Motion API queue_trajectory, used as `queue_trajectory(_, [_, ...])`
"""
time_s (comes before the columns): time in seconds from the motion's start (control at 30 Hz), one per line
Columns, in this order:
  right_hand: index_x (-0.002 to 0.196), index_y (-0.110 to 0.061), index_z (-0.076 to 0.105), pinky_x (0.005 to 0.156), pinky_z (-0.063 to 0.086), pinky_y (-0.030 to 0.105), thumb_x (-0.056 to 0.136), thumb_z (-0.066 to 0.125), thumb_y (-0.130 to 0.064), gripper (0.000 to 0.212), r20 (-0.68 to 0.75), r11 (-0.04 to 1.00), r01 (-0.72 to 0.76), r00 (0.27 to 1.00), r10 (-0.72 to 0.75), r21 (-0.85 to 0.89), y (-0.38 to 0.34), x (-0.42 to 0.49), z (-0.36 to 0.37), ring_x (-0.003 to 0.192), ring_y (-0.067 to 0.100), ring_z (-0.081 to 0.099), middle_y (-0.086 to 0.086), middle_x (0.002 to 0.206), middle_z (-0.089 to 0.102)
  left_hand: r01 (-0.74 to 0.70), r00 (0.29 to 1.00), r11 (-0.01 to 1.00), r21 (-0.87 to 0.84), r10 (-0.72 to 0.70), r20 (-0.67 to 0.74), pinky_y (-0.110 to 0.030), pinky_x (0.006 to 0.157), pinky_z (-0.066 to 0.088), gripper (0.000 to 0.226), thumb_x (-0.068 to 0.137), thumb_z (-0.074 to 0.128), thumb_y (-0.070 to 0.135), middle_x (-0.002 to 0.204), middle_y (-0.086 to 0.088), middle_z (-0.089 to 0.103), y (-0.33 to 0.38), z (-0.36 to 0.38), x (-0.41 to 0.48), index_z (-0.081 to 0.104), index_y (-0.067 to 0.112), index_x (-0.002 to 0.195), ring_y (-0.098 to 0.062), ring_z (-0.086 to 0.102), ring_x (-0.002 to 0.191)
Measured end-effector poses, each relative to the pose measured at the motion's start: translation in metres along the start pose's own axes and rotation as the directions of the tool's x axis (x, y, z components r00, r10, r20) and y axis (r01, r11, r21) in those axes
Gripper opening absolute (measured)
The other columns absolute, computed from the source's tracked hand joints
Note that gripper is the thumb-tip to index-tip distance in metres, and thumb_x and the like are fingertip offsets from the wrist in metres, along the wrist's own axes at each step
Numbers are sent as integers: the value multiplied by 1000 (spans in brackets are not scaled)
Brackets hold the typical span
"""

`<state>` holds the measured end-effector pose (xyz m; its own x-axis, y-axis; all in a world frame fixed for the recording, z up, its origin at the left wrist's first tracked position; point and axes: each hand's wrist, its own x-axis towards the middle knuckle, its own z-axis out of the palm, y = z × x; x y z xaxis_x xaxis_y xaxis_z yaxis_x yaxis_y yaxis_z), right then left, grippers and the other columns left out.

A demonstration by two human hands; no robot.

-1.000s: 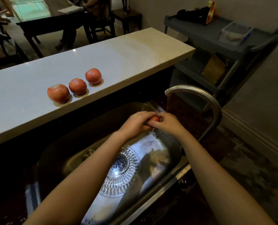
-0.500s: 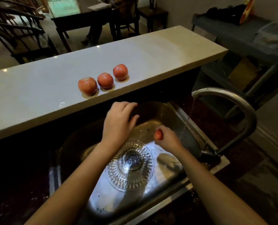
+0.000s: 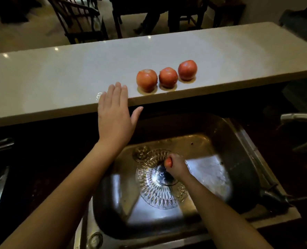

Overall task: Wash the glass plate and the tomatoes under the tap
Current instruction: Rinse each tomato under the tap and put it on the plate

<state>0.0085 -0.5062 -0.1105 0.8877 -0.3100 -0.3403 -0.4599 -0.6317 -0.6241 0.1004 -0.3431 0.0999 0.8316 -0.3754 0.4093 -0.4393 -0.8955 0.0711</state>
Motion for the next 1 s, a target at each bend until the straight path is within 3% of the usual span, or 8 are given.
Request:
queue_trajectory(0.23, [127,-14,47,96,43,35,81,65,-11,50,91,983,-12,995,30,-184,18,17,50,118,28,46,9,130,49,2,985,998,59,8,-170,-45,110,29,58,93,41,44,140,-17,48,-1,13,-2,46,3,134,-33,41,133])
queue_trajectory(0.37, [128,-15,45,101,42,39,78,69,-15,56,75,985,-36,996,49,-168,21,19,66,122,25,44,6,133,47,-14,971,996,85,34,-238,-44,109,32,56,92,43,44,137,-16,51,-4,19,-1,49,4,132,-32,46,130])
queue_trajectory(0.6, [130,-12,44,99,42,33,82,64,-20,54,86,990,-39,995,50,-135,13,15,39,122,27,43,11,134,48,-12,978,996,91,31,-207,-43,109,32,60,92,39,48,139,-15,50,-6,20,-1,47,5,133,-31,44,131])
queue_trajectory(0.7, [135,-9,40,103,36,33,85,64,-23,57,-1,994,5,1000,-6,-106,-10,5,-4,128,27,38,11,138,45,-8,983,997,77,22,-181,-44,109,32,61,92,39,48,139,-15,50,-6,18,-2,47,4,133,-31,44,132])
queue_trajectory(0.77, [132,-10,46,101,38,32,88,62,-22,48,-148,996,78,985,-83,-44,-37,-8,-43,125,25,43,10,133,51,-7,987,998,56,15,-157,-43,110,31,62,91,40,49,140,-15,49,-6,16,-3,46,5,134,-31,43,132])
queue_trajectory(0.83, [117,-14,57,86,46,28,88,61,-23,31,-364,979,193,918,-155,71,-69,-26,-88,107,21,55,8,113,61,-9,991,999,36,14,-136,-43,111,29,62,91,42,49,141,-15,47,-6,15,-3,45,5,135,-31,41,134])
queue_trajectory(0.9, [101,-18,61,72,44,21,87,60,-24,16,-589,932,341,781,-207,123,-104,-45,-132,87,17,59,3,92,63,-11,994,1000,29,14,-113,-43,112,28,63,91,44,49,143,-15,46,-6,13,-2,43,5,137,-30,39,135])
queue_trajectory(1.0, [101,-18,59,71,39,11,87,58,-26,16,-775,897,441,580,-251,40,-146,-54,-185,86,14,53,-1,91,60,-7,997,1000,28,10,-82,-42,113,26,66,91,45,51,145,-14,44,-5,10,-3,41,6,138,-30,37,137])
